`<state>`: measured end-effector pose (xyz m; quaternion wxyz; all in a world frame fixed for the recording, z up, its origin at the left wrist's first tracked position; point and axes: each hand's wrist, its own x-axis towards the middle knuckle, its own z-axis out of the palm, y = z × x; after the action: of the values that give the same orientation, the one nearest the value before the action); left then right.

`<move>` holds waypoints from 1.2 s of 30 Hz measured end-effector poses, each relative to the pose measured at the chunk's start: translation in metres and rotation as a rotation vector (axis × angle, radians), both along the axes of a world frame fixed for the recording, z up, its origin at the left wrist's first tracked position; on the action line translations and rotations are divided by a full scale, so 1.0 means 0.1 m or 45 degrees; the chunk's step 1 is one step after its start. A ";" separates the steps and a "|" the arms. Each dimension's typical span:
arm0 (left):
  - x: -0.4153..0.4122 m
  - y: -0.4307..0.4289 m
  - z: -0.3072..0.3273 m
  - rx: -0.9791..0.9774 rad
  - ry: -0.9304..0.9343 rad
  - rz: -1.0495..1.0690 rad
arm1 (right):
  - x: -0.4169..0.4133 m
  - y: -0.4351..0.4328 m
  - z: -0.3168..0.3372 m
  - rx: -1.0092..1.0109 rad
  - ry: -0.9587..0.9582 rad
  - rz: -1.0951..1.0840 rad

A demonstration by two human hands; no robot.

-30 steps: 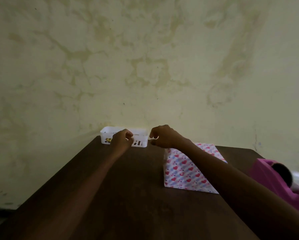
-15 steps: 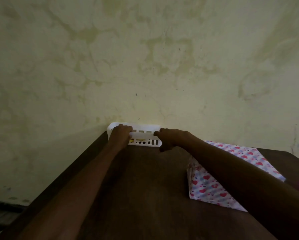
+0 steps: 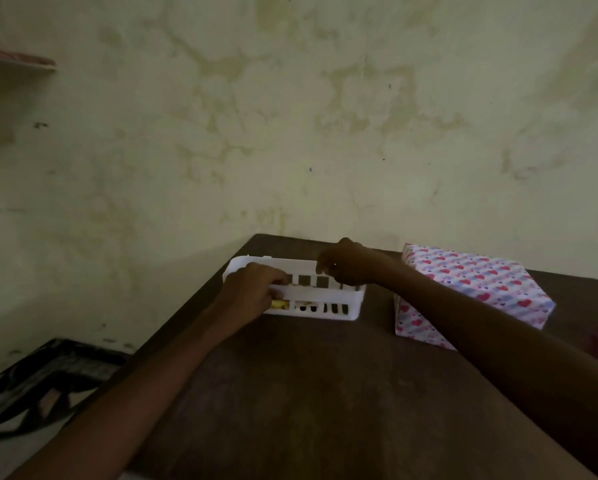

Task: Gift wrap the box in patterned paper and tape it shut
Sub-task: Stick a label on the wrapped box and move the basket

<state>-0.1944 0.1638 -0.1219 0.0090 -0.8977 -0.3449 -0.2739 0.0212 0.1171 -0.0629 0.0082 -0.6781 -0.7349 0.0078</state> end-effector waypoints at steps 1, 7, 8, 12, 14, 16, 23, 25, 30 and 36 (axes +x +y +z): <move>-0.10 -0.07 -0.01 -0.023 -0.001 -0.017 | -0.06 -0.04 -0.02 -0.010 0.007 0.037; -0.47 -0.27 0.15 -0.332 -0.075 -0.175 | -0.35 -0.14 -0.15 -0.045 0.089 0.157; -0.50 -0.26 0.18 -0.367 -0.109 -0.172 | -0.38 -0.13 -0.18 -0.052 0.082 0.172; -0.53 -0.12 0.23 -0.373 -0.067 -0.043 | -0.49 -0.08 -0.22 -0.091 0.060 0.151; -0.51 -0.06 0.20 -0.311 0.071 0.045 | -0.53 -0.04 -0.22 -0.160 0.065 0.103; -0.49 -0.03 0.15 -0.234 0.130 0.097 | -0.57 0.00 -0.24 -0.194 0.065 0.058; -0.50 0.02 0.07 -0.262 -0.007 0.107 | -0.63 0.11 -0.29 -0.141 0.077 -0.016; -0.51 0.03 0.06 -0.256 -0.020 0.091 | -0.64 0.07 -0.28 -0.097 0.078 -0.021; -0.53 0.04 0.07 -0.240 -0.117 -0.022 | -0.59 -0.10 -0.16 0.057 0.233 0.038; -0.50 -0.09 0.24 -0.427 -0.339 -0.155 | -0.57 -0.24 -0.05 0.263 0.535 0.037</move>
<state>-0.2448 0.1545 -0.0978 -0.2028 -0.8617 -0.3289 -0.3289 -0.0361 0.0927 -0.0683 0.2303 -0.6466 -0.7235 0.0738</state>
